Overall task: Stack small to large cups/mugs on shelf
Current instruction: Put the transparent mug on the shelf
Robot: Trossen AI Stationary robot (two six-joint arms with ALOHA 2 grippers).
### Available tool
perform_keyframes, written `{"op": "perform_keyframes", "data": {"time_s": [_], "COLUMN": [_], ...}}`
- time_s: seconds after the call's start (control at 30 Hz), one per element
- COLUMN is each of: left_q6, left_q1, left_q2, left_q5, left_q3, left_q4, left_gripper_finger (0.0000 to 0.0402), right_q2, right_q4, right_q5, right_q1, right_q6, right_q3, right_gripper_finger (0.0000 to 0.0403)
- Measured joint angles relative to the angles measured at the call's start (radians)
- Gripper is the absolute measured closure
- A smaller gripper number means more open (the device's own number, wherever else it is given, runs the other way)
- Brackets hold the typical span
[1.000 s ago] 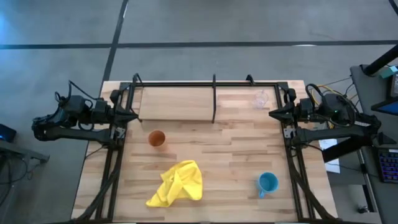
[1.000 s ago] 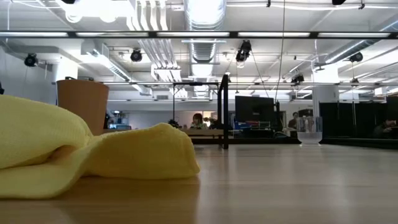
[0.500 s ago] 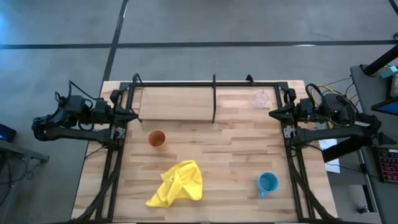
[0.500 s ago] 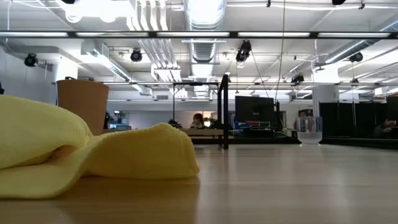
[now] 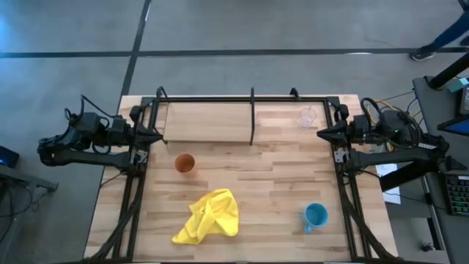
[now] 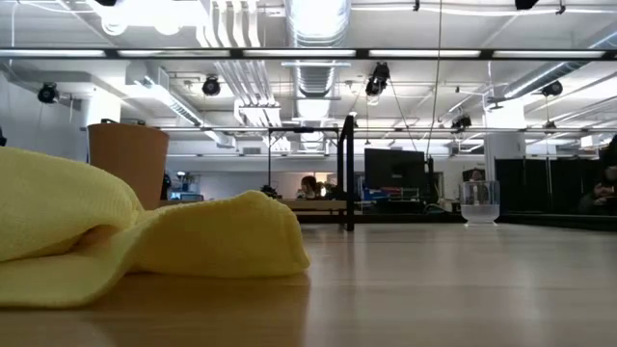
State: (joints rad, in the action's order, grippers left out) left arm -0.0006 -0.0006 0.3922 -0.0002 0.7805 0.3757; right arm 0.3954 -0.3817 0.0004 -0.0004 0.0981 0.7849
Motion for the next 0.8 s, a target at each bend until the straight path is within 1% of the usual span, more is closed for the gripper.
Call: {"op": "perform_keyframes", "data": {"time_s": [0.13, 0.3, 0.47, 0.6, 0.8], "left_q6": [0.0, 0.012, 0.006, 0.006, 0.006], "left_q1": [0.0, 0.0, 0.0, 0.0, 0.0], "left_q2": [0.0, 0.0, 0.006, 0.007, 0.007], "left_q5": [0.0, -0.001, -0.002, -0.002, -0.003], "left_q3": [0.0, 0.0, 0.0, -0.001, -0.001], "left_q4": [0.0, -0.008, -0.046, -0.119, -0.278], "left_gripper_finger": [0.0402, 0.0402, 0.0402, 0.0402, 0.0402], "right_q2": [0.0, 0.0, 0.02, 0.068, 0.157], "right_q4": [-0.003, -0.003, 0.023, 0.076, 0.128], "right_q5": [0.0, 0.0, 0.0, 0.001, 0.007], "right_q1": [0.0, 0.0, 0.0, 0.0, 0.0], "right_q6": [0.127, 0.134, 0.212, 0.176, 0.054], "right_q3": [0.0, 0.0, 0.0, 0.0, 0.0], "right_gripper_finger": [0.038, 0.038, 0.038, 0.038, 0.038]}}
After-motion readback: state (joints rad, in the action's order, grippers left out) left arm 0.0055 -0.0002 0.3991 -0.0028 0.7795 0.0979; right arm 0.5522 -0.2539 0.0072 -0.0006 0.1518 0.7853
